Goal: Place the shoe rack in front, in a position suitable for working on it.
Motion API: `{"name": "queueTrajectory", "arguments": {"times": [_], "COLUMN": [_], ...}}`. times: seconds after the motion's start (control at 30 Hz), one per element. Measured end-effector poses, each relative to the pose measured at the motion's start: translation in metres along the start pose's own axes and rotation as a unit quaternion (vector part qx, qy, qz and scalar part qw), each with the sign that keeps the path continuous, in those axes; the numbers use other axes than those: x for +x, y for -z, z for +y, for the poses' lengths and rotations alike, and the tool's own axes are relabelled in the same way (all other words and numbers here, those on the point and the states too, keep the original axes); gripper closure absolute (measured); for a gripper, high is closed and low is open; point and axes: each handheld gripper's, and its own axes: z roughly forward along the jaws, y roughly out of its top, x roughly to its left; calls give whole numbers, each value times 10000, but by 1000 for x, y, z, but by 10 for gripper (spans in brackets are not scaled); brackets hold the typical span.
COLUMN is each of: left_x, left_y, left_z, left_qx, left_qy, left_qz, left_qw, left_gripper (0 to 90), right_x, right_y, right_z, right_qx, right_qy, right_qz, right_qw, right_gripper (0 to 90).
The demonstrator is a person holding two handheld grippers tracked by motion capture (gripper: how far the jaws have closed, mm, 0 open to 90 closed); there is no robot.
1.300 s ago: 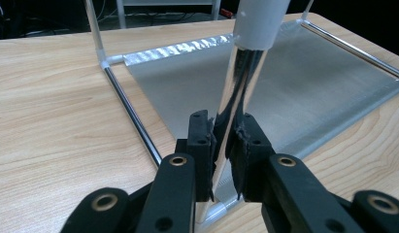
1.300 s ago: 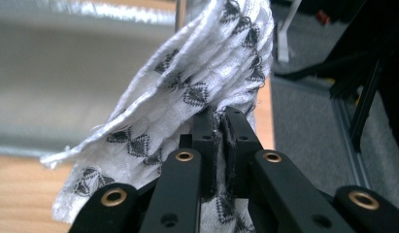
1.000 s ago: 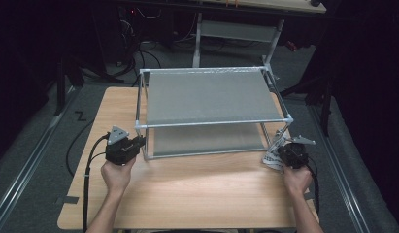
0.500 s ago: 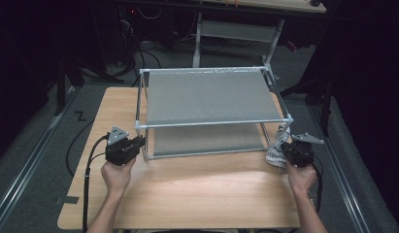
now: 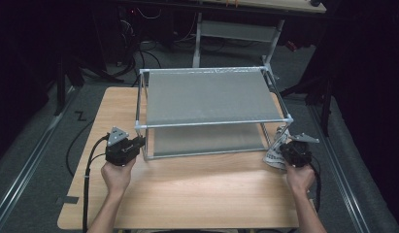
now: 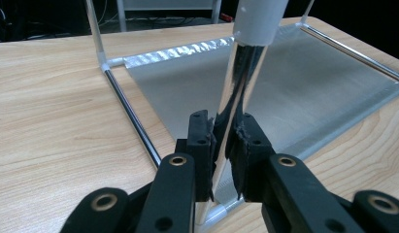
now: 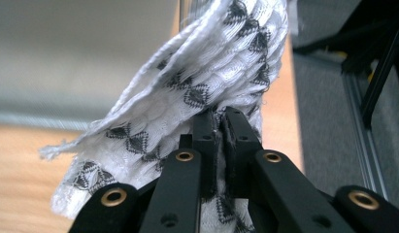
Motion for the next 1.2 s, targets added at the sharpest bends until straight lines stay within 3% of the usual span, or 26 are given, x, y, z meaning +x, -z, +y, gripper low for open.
{"name": "queueTrajectory", "arguments": {"times": [0.27,0.77,0.97,1.2], "left_x": [0,1,1,2], "left_y": [0,0,-3,-10], "left_z": [0,-1,-7,-17], "left_qx": [-7,102,221,358], "left_qy": [3,-24,-15,35], "left_qz": [14,-51,-12,24], "left_qw": [10000,9999,9998,9993], "left_gripper": [790,781,775,769], "right_x": [1,-12,-17,-19], "right_y": [-10,41,56,55], "right_z": [-10,10,14,5], "right_qx": [193,-561,-681,-627], "right_qy": [-54,-17,-69,-128], "right_qz": [15,9,-8,-50], "right_qw": [9998,9984,9977,9979], "right_gripper": [855,855,855,856]}}
